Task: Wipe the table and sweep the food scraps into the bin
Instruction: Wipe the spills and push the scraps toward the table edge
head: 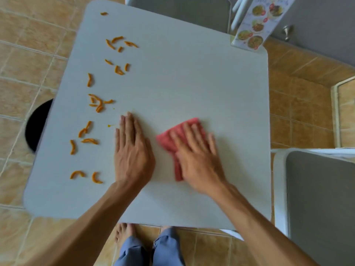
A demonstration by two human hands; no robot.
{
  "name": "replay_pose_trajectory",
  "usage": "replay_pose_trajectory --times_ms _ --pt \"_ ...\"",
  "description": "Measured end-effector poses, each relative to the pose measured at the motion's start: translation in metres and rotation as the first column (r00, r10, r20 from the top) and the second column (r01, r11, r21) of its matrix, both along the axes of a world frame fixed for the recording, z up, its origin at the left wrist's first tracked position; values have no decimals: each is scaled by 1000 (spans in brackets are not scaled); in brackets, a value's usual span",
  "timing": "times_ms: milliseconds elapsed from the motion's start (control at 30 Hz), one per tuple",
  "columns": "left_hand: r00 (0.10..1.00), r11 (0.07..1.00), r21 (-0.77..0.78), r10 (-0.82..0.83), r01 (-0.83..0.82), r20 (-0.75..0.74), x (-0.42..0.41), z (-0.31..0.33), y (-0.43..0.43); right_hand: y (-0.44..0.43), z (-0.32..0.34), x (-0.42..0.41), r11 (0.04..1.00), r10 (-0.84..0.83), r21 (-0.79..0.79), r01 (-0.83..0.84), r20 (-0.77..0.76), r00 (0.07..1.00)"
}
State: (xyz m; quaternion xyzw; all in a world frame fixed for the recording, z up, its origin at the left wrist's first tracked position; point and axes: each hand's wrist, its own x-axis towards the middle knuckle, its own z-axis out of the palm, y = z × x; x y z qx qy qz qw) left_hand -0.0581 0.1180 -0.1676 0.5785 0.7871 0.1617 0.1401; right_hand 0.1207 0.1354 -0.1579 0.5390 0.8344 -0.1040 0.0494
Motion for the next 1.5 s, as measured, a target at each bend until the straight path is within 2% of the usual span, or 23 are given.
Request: replay_pose_trajectory --times_ms 100,167,200,267,333,367,400,467,533,567,600,667,733,767,900,933,1033,1100,1200,1300,1367,1467,1500 --pt "993 993 30 -114 114 -11 -14 11 -38 37 4 -20 934 -358 -12 358 -9 934" --pt "981 980 37 -194 194 -2 -18 12 -74 56 7 -54 897 -428 -117 426 6 904" --pt "976 975 33 -220 219 3 -19 9 -92 61 8 -74 919 -369 -148 364 -4 929" --pt "968 968 22 -249 248 22 -20 2 -118 62 7 -109 986 -96 -144 90 -33 995" --pt "965 966 10 -260 260 32 -19 -4 -128 63 4 -122 982 131 -138 -131 -7 991" --pt "964 965 1 -263 263 32 -19 -5 -127 69 1 -120 981 156 -119 -154 11 988" --pt "963 964 -9 -266 266 36 -19 -5 -126 77 0 -116 989 121 -84 -119 23 992" --pt "962 963 -17 -267 268 51 -19 -3 -124 88 -3 -109 993 -115 -30 114 -3 993" --pt "960 961 -10 -275 275 54 -21 -3 -125 74 -9 -123 937 -343 49 346 -69 937" --pt "958 959 -3 -282 282 55 -23 -3 -127 59 -13 -136 926 -357 86 368 -119 926" --pt "955 957 4 -291 291 57 -24 -3 -128 42 -15 -147 946 -290 107 307 -147 946" --pt "948 951 10 -310 310 66 -27 -2 -129 17 -18 -148 994 0 109 13 -111 994" --pt "948 952 26 -307 306 90 -33 6 -134 20 -19 -125 975 199 110 -192 -59 978" --pt "950 955 40 -296 293 100 -38 10 -138 26 -19 -115 975 195 120 -187 -56 979" --pt "984 989 35 -148 145 104 -75 16 -151 12 -19 -125 969 -175 154 191 -115 978" --pt "991 996 23 -89 87 96 -88 13 -152 0 -18 -137 978 -136 140 154 -133 982" --pt "998 999 16 35 -36 54 -126 7 -149 -21 -20 -140 975 208 107 -197 -114 971" --pt "998 998 23 58 -59 34 -145 3 -149 -10 -22 -127 965 247 118 -235 -98 964" --pt "1000 1000 9 11 -11 8 -157 -5 -153 -14 -24 -120 986 -76 142 92 -120 990" --pt "1000 999 -34 8 -9 -10 -155 -11 -157 -59 -19 -132 911 -356 159 379 -155 921" --pt "1000 999 -50 17 -17 -10 -153 -11 -157 -102 -14 -139 930 -322 138 340 -141 936" --pt "1000 999 -52 10 -10 -12 -155 -9 -157 -139 -12 -124 992 -64 105 70 -63 996" --pt "1000 999 -46 4 -4 -10 -156 -9 -157 -140 -13 -117 992 -48 112 53 -42 998"
